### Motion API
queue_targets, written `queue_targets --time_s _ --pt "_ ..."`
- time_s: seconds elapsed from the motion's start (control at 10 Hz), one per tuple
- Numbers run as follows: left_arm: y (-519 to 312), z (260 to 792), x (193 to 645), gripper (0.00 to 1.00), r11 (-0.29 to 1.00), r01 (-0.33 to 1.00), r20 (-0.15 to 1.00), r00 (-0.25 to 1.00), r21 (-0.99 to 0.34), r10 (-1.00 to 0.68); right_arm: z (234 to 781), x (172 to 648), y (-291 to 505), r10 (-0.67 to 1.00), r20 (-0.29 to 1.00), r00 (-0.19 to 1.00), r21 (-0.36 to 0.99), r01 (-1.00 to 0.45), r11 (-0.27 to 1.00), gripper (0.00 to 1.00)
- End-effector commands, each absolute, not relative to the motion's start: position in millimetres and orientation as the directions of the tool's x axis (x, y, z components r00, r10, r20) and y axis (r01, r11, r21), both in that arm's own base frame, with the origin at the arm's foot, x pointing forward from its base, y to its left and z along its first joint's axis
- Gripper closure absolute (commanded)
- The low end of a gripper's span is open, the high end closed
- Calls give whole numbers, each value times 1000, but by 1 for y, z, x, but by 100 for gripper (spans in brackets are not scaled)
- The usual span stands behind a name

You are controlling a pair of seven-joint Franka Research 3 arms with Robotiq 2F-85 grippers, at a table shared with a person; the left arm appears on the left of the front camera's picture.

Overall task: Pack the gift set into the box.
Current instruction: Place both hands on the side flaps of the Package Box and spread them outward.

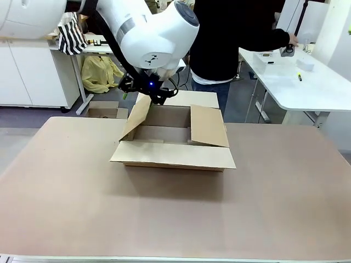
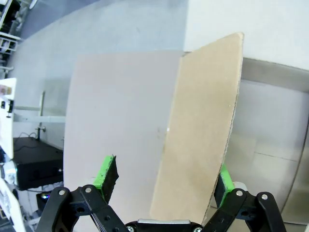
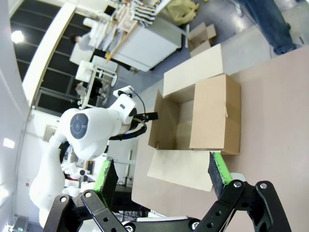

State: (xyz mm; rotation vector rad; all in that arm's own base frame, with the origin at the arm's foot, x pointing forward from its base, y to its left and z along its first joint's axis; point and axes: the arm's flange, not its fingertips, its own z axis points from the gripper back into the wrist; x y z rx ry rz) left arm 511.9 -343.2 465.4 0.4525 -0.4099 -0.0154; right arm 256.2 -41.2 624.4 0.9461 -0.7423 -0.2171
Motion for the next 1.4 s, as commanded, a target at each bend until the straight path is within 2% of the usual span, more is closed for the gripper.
queue_targets --time_s 0.0,0.3,0.5,0.6,0.7,1.0,1.1,1.2,1.3 --pt "-318 475 499 0 891 -155 431 901 428 -51 627 258 -41 -467 489 736 798 -163 580 0" --pt "-266 501 492 0 907 -248 456 887 341 71 627 258 -41 -467 489 736 798 -163 580 0" --pt "-226 495 498 0 903 -325 448 877 283 175 627 258 -41 -467 489 736 798 -163 580 0" --pt "-204 490 502 0 933 -293 411 892 208 188 627 258 -41 -467 489 736 798 -163 580 0" --pt "-182 482 503 0 924 -337 389 887 179 248 627 258 -41 -467 489 736 798 -163 580 0" --pt "-142 446 498 0 936 -345 304 901 71 309 627 258 -41 -467 489 736 798 -163 580 0" --pt "-131 439 492 0 952 -305 287 913 2 292 627 258 -41 -467 489 736 798 -163 580 0" --pt "-119 428 490 0 972 -162 240 950 -167 200 627 258 -41 -467 489 736 798 -163 580 0" --pt "-109 417 491 0 963 -162 202 958 -216 206 627 258 -41 -467 489 736 798 -163 580 0"
